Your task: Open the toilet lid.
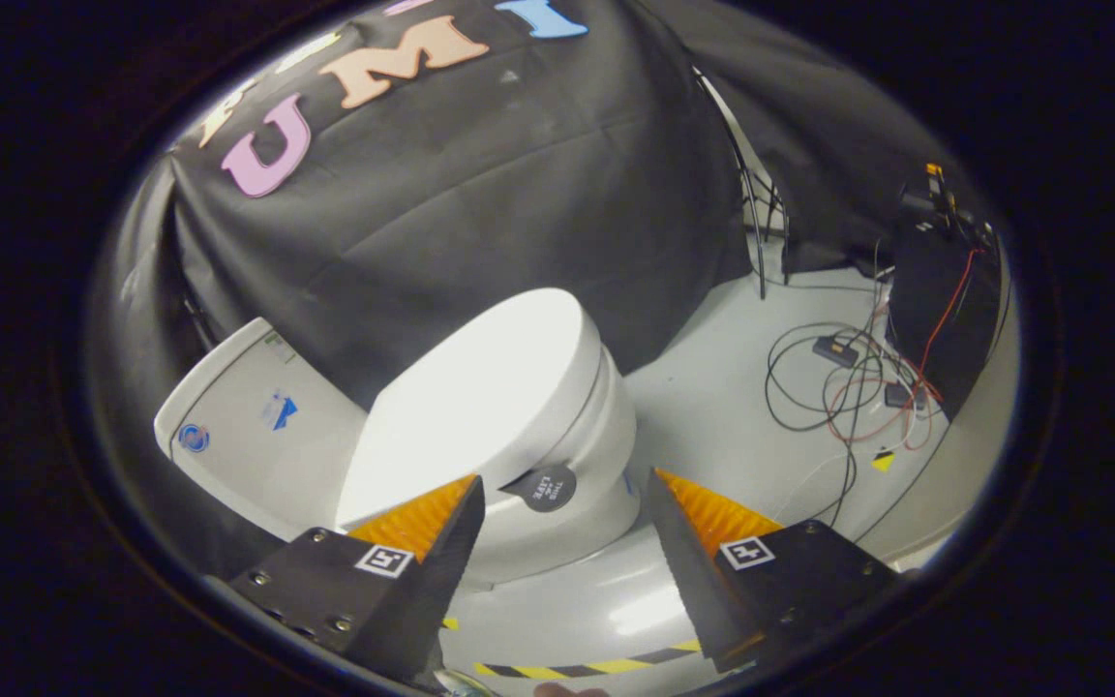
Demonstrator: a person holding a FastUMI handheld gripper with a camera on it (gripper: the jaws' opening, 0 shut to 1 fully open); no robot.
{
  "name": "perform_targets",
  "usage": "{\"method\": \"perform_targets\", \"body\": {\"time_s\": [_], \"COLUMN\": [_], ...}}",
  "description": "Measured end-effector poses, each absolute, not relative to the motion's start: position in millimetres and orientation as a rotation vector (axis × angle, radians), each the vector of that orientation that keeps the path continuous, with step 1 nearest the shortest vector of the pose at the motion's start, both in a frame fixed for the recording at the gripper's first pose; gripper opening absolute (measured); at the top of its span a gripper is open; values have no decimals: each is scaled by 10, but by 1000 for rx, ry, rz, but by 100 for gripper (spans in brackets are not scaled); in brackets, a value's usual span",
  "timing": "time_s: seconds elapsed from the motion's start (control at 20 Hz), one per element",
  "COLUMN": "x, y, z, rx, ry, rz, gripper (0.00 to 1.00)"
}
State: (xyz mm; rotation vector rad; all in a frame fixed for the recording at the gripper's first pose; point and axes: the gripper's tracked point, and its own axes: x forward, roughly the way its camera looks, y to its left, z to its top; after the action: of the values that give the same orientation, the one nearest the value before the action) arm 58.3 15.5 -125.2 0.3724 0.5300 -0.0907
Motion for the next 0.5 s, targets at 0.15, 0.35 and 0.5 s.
{"method": "perform_targets", "body": {"time_s": [0.15, 0.35, 0.5], "x": [690, 762, 839], "y": [218, 262, 272], "z": [-1433, -1588, -1674], "rx": [478, 668, 787], "ry": [595, 671, 703], "rz": [-106, -130, -154], "gripper": [99, 99, 97]}}
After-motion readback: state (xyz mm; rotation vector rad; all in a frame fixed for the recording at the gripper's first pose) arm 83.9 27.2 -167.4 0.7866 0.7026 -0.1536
